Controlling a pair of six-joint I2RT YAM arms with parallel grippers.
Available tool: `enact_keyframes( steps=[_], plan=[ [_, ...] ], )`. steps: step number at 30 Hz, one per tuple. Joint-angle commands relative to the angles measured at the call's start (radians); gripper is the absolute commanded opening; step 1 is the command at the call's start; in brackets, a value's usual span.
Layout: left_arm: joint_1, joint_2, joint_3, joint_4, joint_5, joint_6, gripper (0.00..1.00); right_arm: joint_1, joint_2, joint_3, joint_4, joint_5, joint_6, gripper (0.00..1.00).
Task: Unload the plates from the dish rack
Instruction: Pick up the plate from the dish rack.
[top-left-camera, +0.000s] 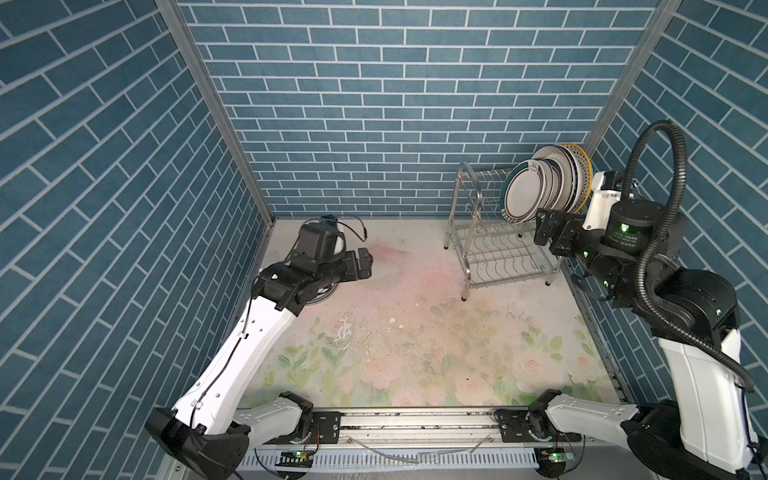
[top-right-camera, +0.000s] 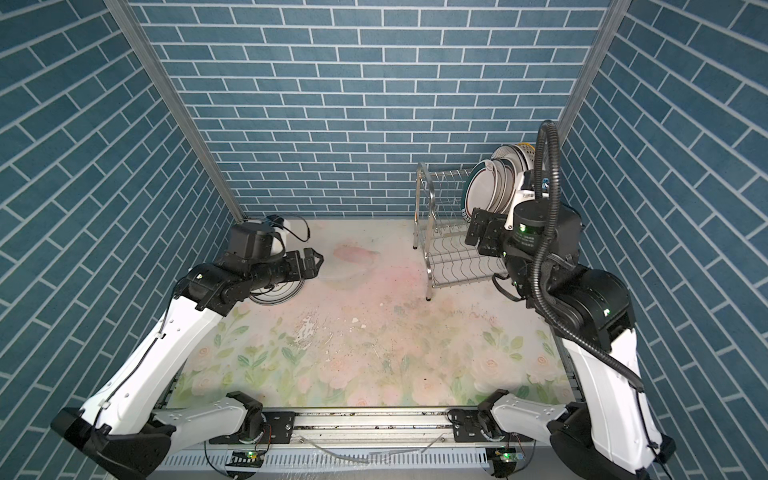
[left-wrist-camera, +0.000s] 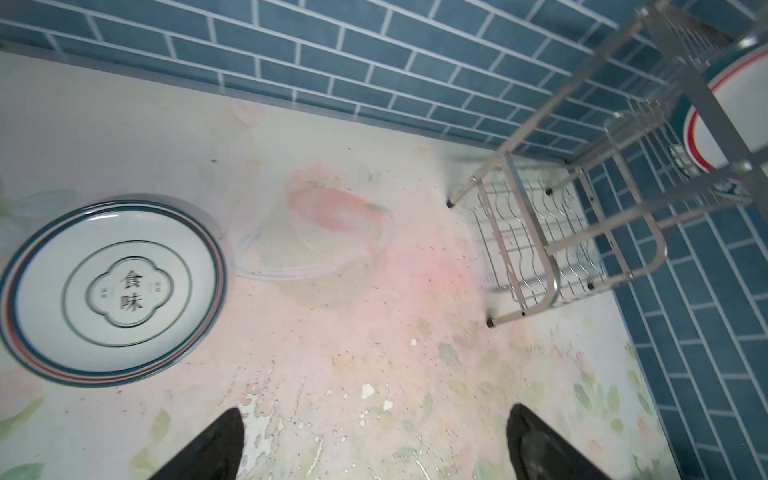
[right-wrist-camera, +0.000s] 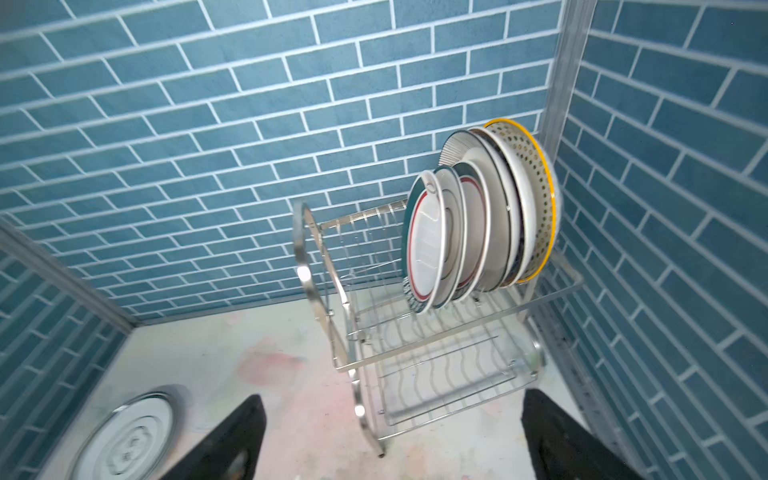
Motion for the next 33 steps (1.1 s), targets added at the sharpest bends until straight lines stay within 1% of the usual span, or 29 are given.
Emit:
enact_keyframes(
  steps=[1,4,7,10,18,25,33],
  plan=[
    [-0.116,0.039,0.013,-0.007,-0.078,-0.024,0.99,-0.081,0.077,0.032,-0.046,-0.051,-0.013,0.99],
    [-0.177,0.066,-0.006,0.037,-0.063,-0.037,0.99,-0.164,0.124,0.035,-0.018,-0.156,-0.004,0.99],
    [-0.205,0.076,-0.035,0.072,-0.045,-0.045,0.99,-0.215,0.17,0.04,0.008,-0.223,0.004,0.99],
    [-0.213,0.058,-0.074,0.106,-0.025,-0.057,0.99,-0.263,0.206,0.046,0.026,-0.283,0.025,0.99],
    [-0.213,-0.012,-0.13,0.118,-0.035,-0.057,0.99,-0.344,0.278,0.044,0.071,-0.426,0.071,0.99],
    [-0.209,-0.027,-0.159,0.137,-0.053,-0.056,0.99,-0.348,0.299,0.051,0.099,-0.442,0.075,0.96],
    [-0.18,-0.035,-0.192,0.16,-0.028,-0.067,0.99,-0.357,0.328,0.061,0.118,-0.434,0.077,0.92]
  ],
)
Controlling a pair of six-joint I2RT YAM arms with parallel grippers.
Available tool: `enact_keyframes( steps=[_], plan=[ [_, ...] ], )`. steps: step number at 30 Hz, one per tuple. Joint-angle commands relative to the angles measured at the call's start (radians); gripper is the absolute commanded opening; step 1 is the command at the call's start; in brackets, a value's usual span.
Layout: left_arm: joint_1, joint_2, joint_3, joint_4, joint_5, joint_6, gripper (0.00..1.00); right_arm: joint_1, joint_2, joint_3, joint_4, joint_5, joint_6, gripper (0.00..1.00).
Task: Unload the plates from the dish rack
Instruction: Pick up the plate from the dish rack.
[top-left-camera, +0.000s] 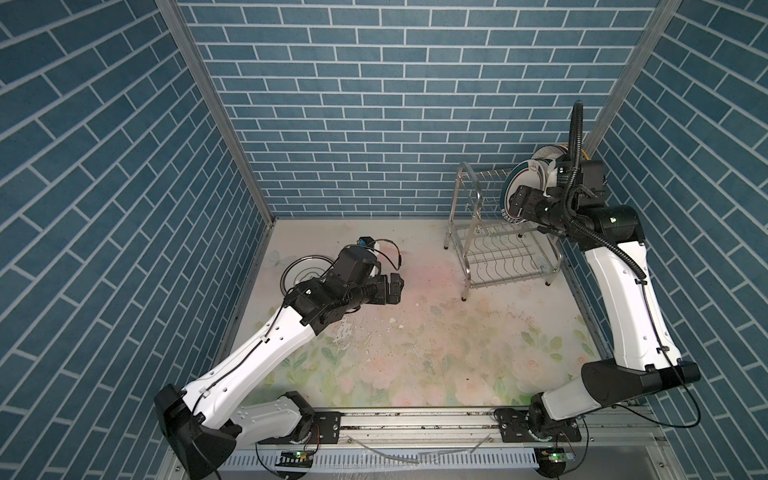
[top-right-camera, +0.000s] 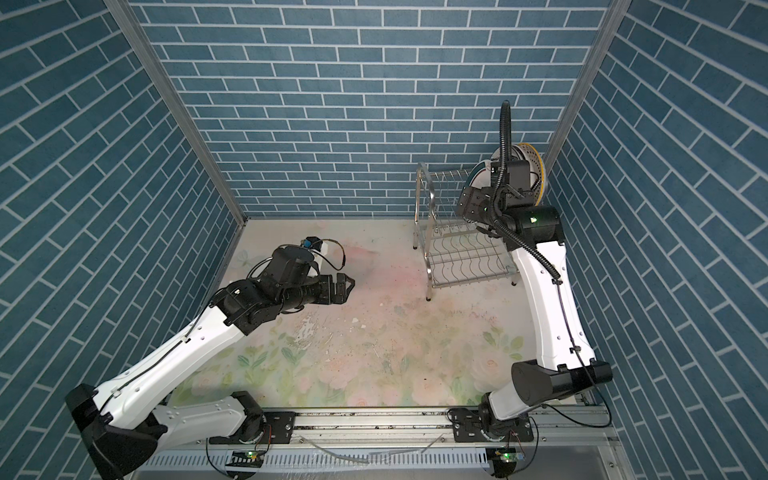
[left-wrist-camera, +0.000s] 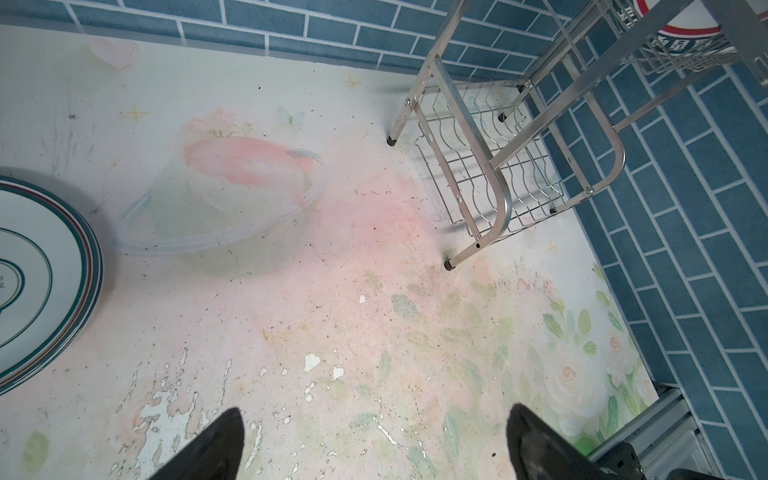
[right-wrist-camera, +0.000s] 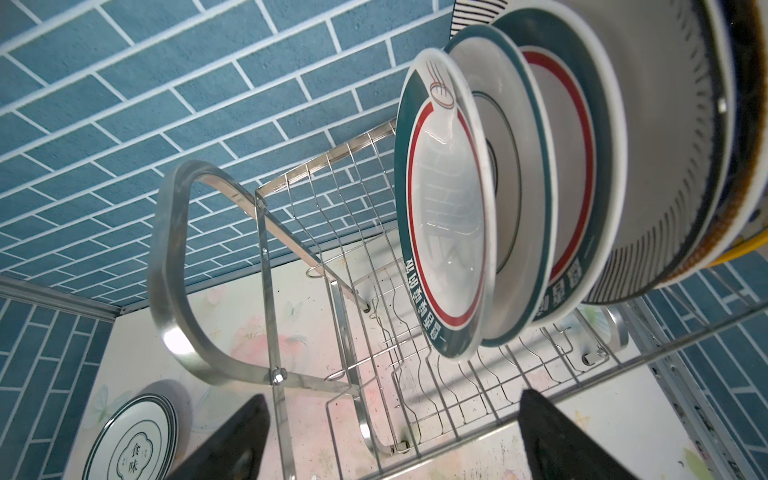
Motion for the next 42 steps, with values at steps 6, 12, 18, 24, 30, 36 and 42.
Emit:
enact_keyframes(
  steps=[6,12,18,24,30,36,42],
  plan=[
    [0.046,-0.054,-0.055,0.044,0.014,-0.014,0.99,-0.017,0.043,0.058,0.036,-0.018,0.015,0.88],
    [0.06,-0.058,-0.059,0.039,0.025,-0.011,0.99,-0.022,0.063,0.054,0.05,-0.013,0.017,0.84],
    [0.064,-0.056,-0.059,0.041,0.033,-0.009,0.99,-0.028,0.08,0.046,0.062,0.006,0.005,0.8],
    [0.07,-0.05,-0.057,0.037,0.042,-0.004,0.99,-0.031,0.098,0.041,0.078,0.023,-0.011,0.65],
    [0.07,-0.044,-0.061,0.027,0.037,-0.009,0.99,-0.031,0.107,0.023,0.1,0.055,-0.032,0.51],
    [0.073,-0.042,-0.078,0.033,0.031,-0.018,0.99,-0.031,0.109,0.0,0.124,0.068,-0.056,0.38],
    [0.083,-0.04,-0.099,0.054,0.057,-0.031,0.99,-0.031,0.123,-0.019,0.142,0.057,-0.068,0.35]
  ],
)
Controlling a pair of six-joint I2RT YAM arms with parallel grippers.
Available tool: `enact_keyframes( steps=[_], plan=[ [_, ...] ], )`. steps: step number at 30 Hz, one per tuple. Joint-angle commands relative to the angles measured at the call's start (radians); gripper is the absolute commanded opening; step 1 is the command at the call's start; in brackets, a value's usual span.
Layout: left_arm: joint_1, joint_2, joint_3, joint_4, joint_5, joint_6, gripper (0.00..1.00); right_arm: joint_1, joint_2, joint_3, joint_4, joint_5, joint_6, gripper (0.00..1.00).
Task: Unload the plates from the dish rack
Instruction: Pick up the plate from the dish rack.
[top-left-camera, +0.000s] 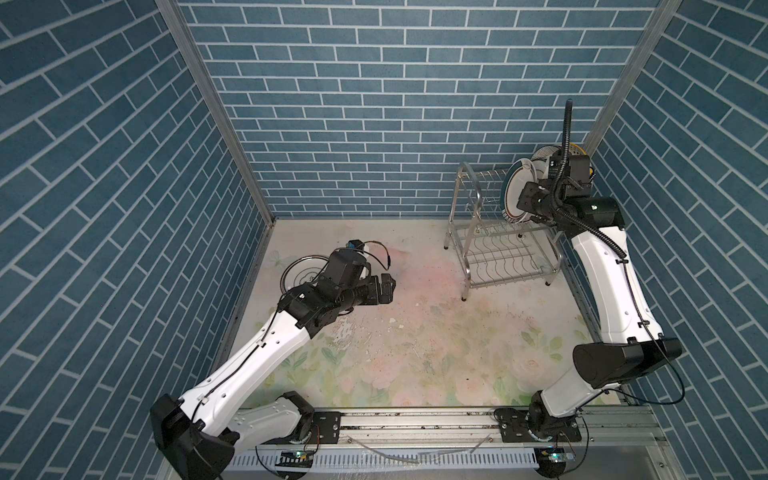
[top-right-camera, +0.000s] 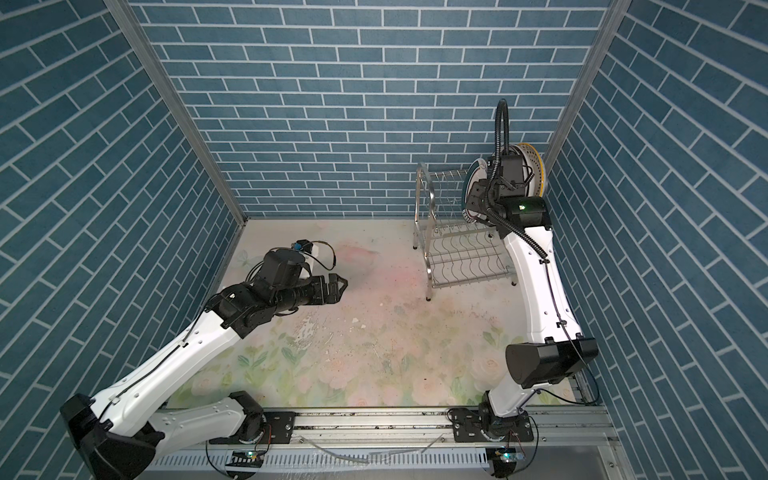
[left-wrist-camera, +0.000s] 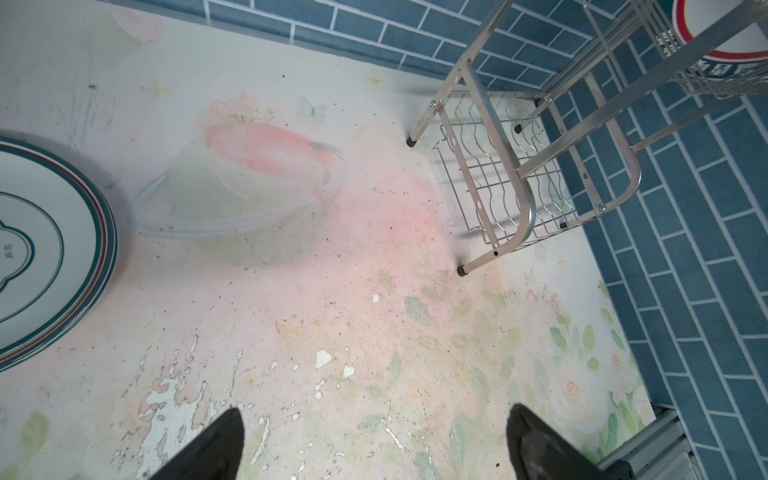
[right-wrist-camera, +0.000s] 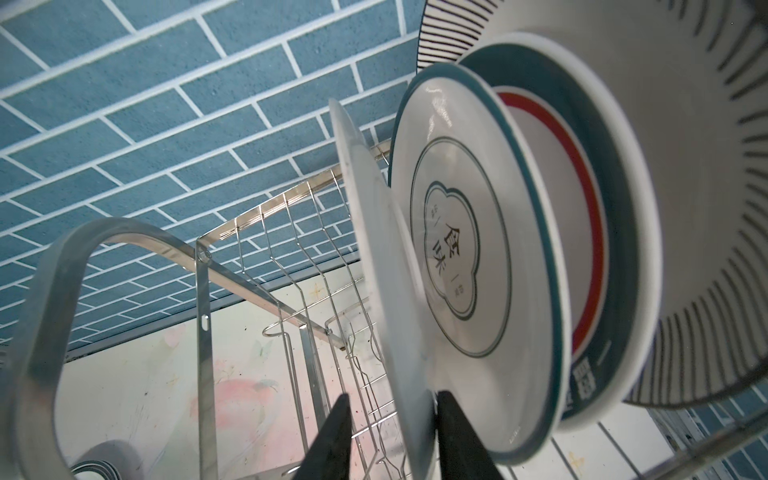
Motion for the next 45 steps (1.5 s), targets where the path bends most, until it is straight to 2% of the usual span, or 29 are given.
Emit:
enact_keyframes(
  steps=[1,12,27,30,33,45],
  plan=[
    [0.009,0.005,-0.012,0.015,0.012,-0.007,0.99,0.0,0.019,-0.032,0.038,0.006,-0.042,0.34],
    [0.011,0.001,-0.028,0.014,0.018,-0.01,0.99,0.0,0.023,-0.076,0.074,0.033,-0.065,0.3],
    [0.017,-0.009,-0.044,0.005,0.019,-0.012,0.99,0.0,-0.052,-0.238,0.237,0.052,-0.069,0.17],
    [0.017,-0.009,-0.046,0.008,0.022,-0.012,0.99,0.0,-0.08,-0.278,0.28,0.048,-0.071,0.11],
    [0.018,-0.007,-0.049,0.012,0.027,-0.014,0.99,0.001,-0.088,-0.277,0.283,0.054,-0.07,0.05],
    [0.024,-0.008,-0.07,0.029,0.035,-0.021,0.99,0.001,-0.13,-0.253,0.293,0.041,-0.09,0.01]
  ],
)
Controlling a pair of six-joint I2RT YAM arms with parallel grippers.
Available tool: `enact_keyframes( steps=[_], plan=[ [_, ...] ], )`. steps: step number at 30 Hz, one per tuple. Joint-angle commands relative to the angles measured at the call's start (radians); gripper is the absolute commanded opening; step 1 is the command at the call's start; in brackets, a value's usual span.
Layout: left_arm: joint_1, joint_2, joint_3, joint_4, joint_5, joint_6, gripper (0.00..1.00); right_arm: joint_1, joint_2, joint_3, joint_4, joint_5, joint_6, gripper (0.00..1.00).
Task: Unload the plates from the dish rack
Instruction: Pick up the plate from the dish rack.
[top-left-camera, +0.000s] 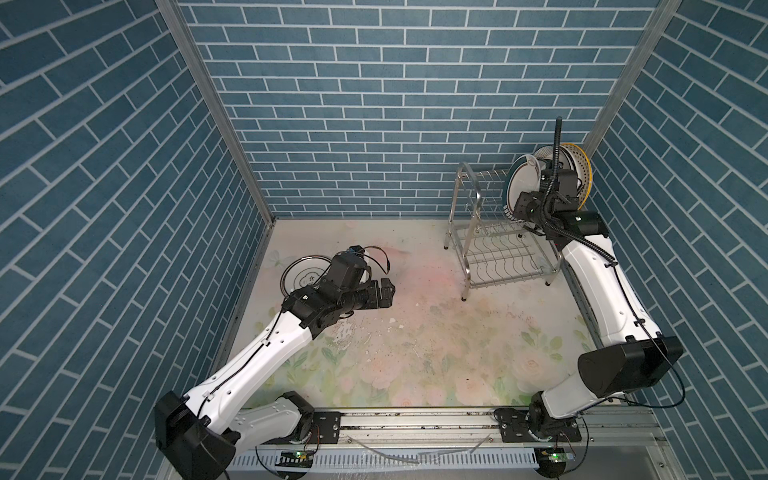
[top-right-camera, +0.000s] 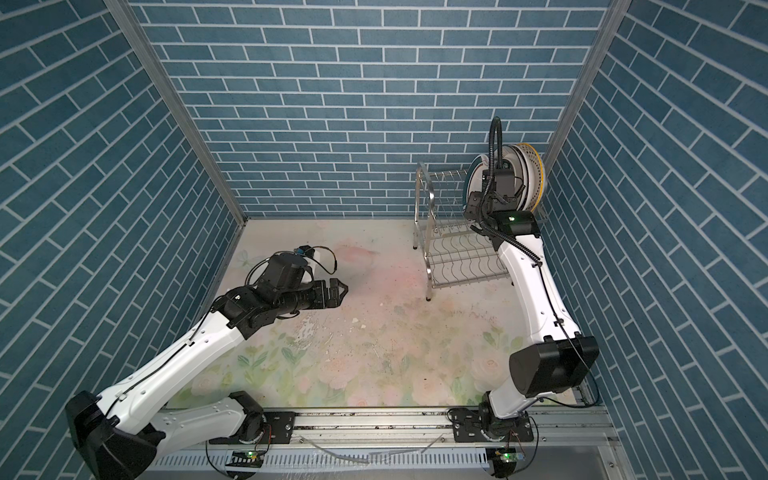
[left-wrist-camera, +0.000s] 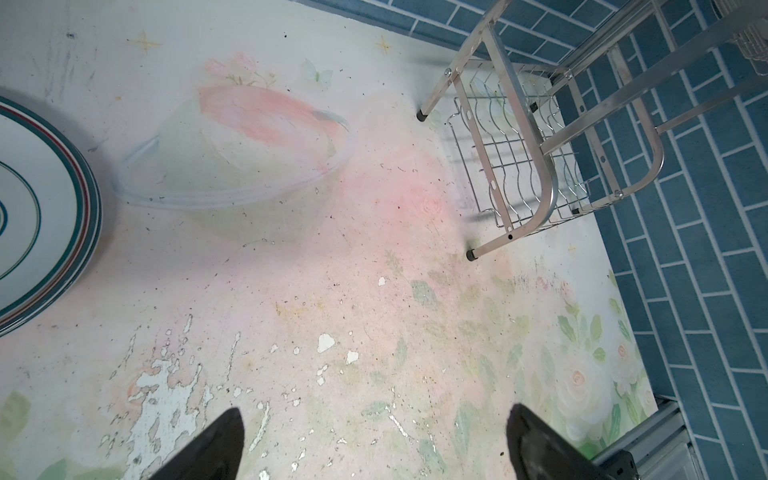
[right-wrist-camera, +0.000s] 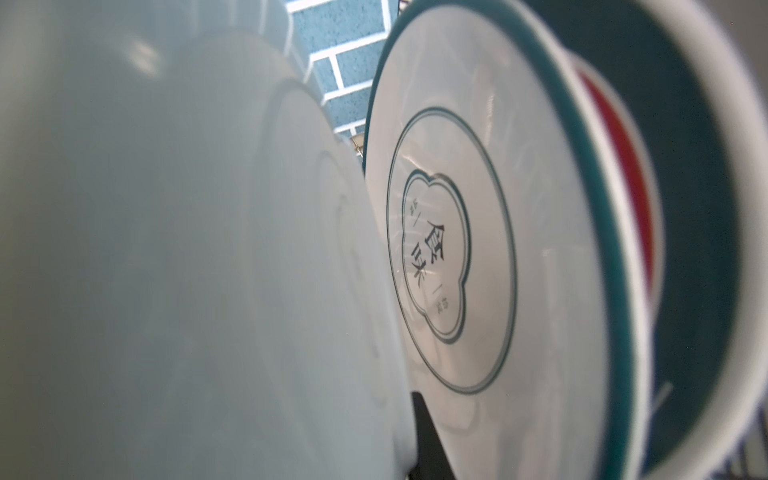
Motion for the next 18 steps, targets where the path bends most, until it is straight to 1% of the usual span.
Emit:
enact_keyframes(
  steps=[1,6,12,14,18],
  plan=[
    [0.012,-0.011,-0.02,0.014,0.006,-0.005,0.99,0.006,-0.064,0.012,0.054,-0.009,-0.032,0.01],
    [0.025,-0.011,-0.04,0.038,0.031,-0.01,0.99,0.006,-0.113,0.046,0.049,-0.013,-0.034,0.0],
    [0.046,-0.004,-0.073,0.053,0.055,-0.026,0.99,0.007,-0.188,0.095,-0.002,-0.057,-0.017,0.0],
    [0.052,-0.007,-0.088,0.049,0.053,-0.03,0.99,0.007,-0.237,0.077,-0.007,-0.07,-0.007,0.0],
    [0.058,-0.015,-0.12,0.031,0.042,-0.035,0.99,0.007,-0.37,-0.017,-0.018,-0.088,0.015,0.0]
  ],
)
